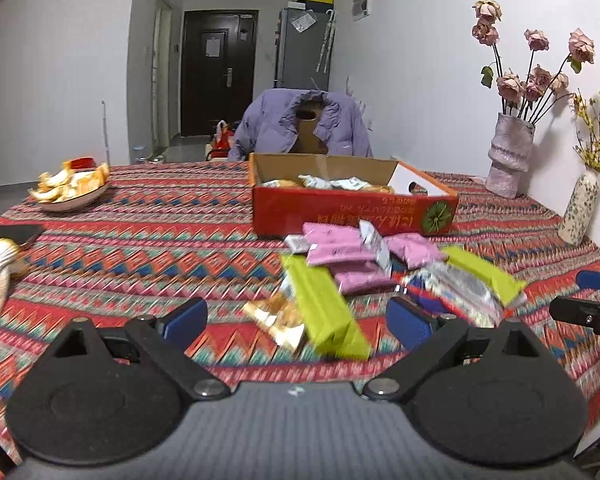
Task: Organize snacks
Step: 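Move both grippers back toward the snack pile, then grasp a pink packet with the left gripper while the right grasps a white packet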
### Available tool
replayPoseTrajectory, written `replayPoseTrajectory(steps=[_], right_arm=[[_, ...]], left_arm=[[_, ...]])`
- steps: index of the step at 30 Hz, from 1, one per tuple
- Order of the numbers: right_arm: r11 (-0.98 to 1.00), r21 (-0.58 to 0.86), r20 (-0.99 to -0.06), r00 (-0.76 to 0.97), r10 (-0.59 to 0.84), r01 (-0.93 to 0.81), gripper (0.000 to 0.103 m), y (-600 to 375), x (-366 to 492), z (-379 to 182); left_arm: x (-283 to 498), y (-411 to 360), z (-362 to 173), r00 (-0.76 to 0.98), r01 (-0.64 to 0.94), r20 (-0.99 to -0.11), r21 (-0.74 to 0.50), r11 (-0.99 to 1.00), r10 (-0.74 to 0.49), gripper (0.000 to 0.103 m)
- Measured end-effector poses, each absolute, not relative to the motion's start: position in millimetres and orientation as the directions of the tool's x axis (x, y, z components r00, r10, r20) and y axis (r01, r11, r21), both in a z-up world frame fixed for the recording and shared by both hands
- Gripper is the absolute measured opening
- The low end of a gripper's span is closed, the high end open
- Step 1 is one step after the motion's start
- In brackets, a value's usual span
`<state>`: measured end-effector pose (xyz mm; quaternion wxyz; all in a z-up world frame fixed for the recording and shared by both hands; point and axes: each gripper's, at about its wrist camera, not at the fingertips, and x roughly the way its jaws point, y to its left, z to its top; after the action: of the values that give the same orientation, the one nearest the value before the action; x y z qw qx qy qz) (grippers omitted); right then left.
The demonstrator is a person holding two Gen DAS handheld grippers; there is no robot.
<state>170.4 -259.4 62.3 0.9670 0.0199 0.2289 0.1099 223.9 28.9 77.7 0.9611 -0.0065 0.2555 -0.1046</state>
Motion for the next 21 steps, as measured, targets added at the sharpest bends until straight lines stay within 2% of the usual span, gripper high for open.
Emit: replayPoseTrajectory(steps=[2, 5, 7, 10, 14, 18, 20, 21], right_arm=[[0.967, 0.16, -0.424, 0.871, 0.247, -0.197, 0.087, -266.8, 184.4, 62.9], [0.959, 0.229, -0.427, 0.868, 0.254, -0.168, 0.08, -274.0, 210.9, 61.7], [0.962, 0.23, -0.434, 0.869, 0.24, -0.151, 0.078, -274.1, 224.6, 61.4], [0.958, 0.244, -0.443, 0.862, 0.248, -0.15, 0.075, -275.7, 244.9, 61.6], [0.957, 0.248, -0.462, 0.849, 0.256, -0.153, 0.071, -272.6, 270.4, 59.5], [0.95, 0.253, -0.477, 0.831, 0.287, -0.183, 0.069, -263.6, 301.8, 57.8], [0.943, 0.266, -0.483, 0.818, 0.312, -0.202, 0.062, -257.9, 319.2, 56.2], [0.938, 0.275, -0.486, 0.812, 0.324, -0.209, 0.061, -254.5, 329.0, 54.5]], left_arm=[[248.4, 19.3, 75.8, 0.838, 0.197, -0.503, -0.085, 0.977, -0.213, 0.098], [291.9, 2.4, 70.3, 0.829, 0.221, -0.5, -0.123, 0.968, -0.252, 0.096], [323.8, -9.0, 65.9, 0.825, 0.205, -0.513, -0.116, 0.972, -0.235, 0.088], [366.1, -20.2, 60.1, 0.834, 0.18, -0.508, -0.117, 0.977, -0.215, 0.082], [410.6, -31.4, 44.6, 0.796, 0.2, -0.552, -0.146, 0.969, -0.247, 0.082], [420.7, -38.9, 26.6, 0.753, 0.243, -0.592, -0.155, 0.957, -0.287, 0.081], [421.3, -34.3, 19.5, 0.738, 0.239, -0.603, -0.185, 0.953, -0.302, 0.061], [421.4, -31.6, 18.4, 0.731, 0.243, -0.607, -0.197, 0.95, -0.313, 0.06]])
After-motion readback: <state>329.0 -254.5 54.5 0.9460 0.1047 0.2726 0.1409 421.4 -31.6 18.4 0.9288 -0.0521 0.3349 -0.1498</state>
